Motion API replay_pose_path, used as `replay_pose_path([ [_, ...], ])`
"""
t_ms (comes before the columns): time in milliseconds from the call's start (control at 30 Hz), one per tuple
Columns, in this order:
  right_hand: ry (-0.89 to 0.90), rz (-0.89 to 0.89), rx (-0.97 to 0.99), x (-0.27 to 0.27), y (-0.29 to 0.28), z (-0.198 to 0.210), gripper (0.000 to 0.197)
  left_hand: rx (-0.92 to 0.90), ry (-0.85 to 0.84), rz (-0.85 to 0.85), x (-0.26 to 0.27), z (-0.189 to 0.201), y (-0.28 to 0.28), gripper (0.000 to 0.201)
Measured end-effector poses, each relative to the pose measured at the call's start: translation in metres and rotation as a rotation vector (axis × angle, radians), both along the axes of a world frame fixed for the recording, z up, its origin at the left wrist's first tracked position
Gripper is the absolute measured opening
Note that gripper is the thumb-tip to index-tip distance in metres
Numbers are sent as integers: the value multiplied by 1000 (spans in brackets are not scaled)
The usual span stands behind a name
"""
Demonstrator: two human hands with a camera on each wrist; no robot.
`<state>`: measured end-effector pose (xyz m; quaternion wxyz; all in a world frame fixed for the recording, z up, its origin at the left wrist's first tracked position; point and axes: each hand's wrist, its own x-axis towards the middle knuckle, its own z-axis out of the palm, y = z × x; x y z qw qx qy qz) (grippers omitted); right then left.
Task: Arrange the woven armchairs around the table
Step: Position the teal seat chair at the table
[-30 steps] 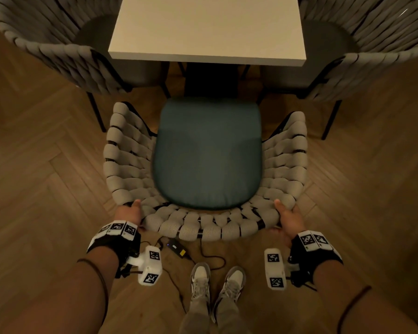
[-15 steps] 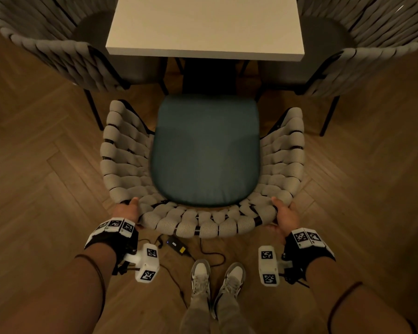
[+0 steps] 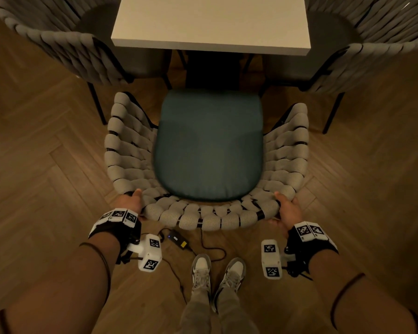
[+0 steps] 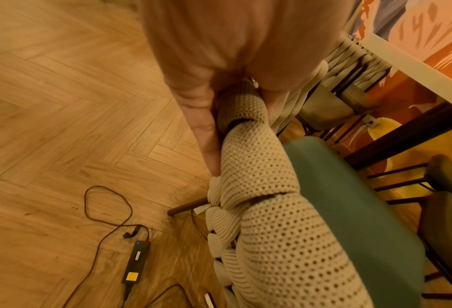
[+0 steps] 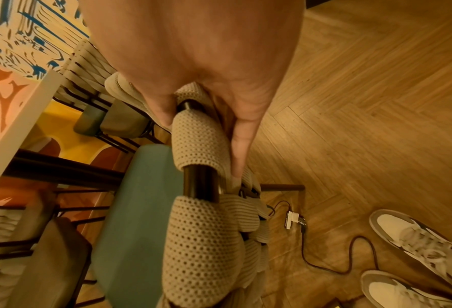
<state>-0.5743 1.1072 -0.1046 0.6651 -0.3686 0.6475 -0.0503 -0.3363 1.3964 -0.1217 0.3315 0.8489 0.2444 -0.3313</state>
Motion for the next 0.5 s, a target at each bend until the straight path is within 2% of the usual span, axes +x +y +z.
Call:
replay_pose_path([
  [167, -8, 39, -21, -2, 2, 6, 48, 8, -5, 24, -1, 1, 0, 49],
  [267, -74, 55, -26, -12, 6, 7, 49, -86, 3, 89, -8, 6, 4, 47],
  [300, -71, 82, -25, -19, 8, 10, 52, -114, 30, 109, -9, 3, 9, 53],
  [367, -20, 179, -20, -40, 13, 7, 59, -141, 36, 88, -14, -9, 22, 83],
  [400, -6, 227, -6, -51, 16, 7, 58, -145, 48, 69, -19, -6, 29, 86],
  [500, 135, 351, 68, -85, 33, 15, 29, -150, 62, 30, -34, 6, 46, 51],
])
